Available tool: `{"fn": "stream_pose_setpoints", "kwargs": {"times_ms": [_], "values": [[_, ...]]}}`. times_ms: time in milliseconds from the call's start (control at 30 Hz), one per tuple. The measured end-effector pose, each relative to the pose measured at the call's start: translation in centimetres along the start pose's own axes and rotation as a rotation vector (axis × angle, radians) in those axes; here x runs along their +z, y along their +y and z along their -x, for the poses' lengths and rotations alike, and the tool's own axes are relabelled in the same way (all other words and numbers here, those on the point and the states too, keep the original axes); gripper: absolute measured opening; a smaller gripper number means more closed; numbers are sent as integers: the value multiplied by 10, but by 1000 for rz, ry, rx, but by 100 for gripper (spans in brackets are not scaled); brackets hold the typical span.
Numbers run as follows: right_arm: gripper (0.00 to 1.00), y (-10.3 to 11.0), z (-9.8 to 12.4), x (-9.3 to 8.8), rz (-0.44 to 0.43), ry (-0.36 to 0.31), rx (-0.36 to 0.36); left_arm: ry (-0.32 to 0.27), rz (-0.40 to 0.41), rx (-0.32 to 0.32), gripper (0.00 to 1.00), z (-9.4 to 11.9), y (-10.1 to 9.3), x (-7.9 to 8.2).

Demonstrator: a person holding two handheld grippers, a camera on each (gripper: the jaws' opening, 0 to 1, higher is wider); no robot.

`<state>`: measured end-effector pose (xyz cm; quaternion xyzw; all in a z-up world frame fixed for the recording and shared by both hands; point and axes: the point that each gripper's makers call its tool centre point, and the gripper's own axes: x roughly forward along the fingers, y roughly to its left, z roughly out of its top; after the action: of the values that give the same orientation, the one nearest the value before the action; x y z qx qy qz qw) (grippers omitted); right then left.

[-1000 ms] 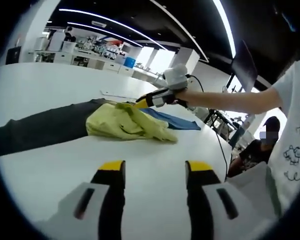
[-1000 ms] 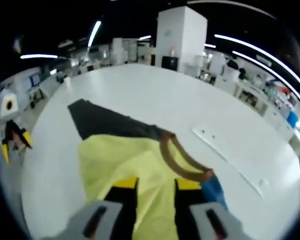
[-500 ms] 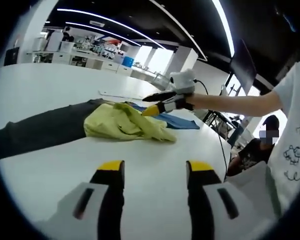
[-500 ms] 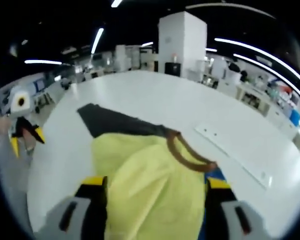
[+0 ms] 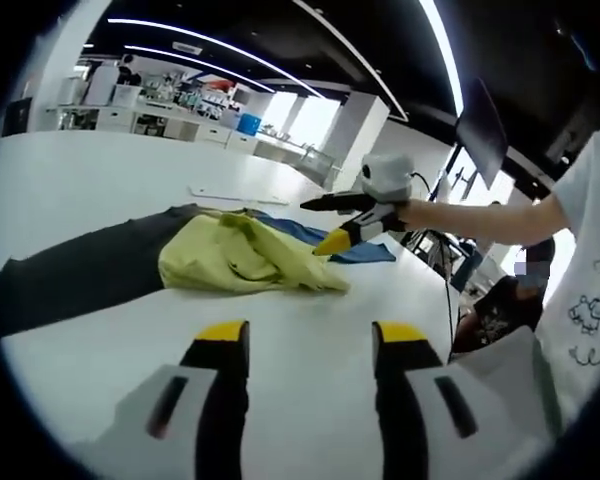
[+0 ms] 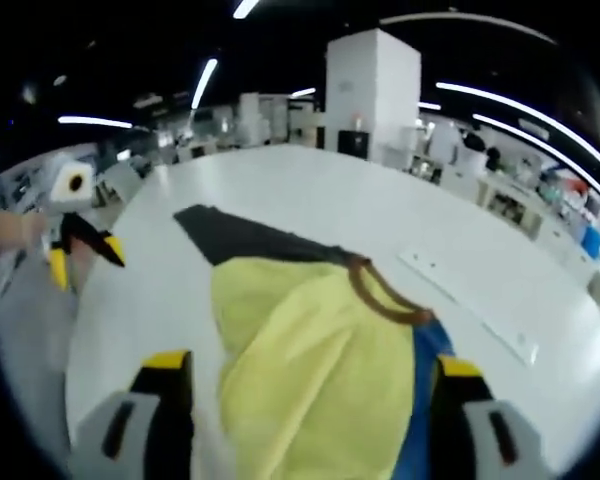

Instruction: Fold the garment on the visible template until the final outline fits inside the template.

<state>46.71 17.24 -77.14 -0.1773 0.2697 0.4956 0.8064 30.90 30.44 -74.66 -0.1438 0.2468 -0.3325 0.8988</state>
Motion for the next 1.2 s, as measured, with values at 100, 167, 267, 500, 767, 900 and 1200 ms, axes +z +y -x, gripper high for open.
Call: {"fn": "stream_pose_setpoints", "kwargs": {"times_ms": [100,167,267,500,767,900,1200], "values": [[98,5,10,-1,-23,-20,3,-2,0,-6,46,-4,1,3],[97,10,15,-4,-18,-20,2,1,2,-7,45,-9,2,5],[96,14,23,-14,-6,-8,-1,-9,18,-24,45,-17,2,10],[91,24,37,-32,6,-20,-35,-6,24,-32,41,-39,7,17],[79,43,43,-50,39,6,-33,1,73,22,34,-61,26,21],[74,48,41,-54,40,6,-28,-10,117,45,32,-72,36,23],[56,69,33,-61,11,-3,-21,25,144,103,29,-98,52,15]]}}
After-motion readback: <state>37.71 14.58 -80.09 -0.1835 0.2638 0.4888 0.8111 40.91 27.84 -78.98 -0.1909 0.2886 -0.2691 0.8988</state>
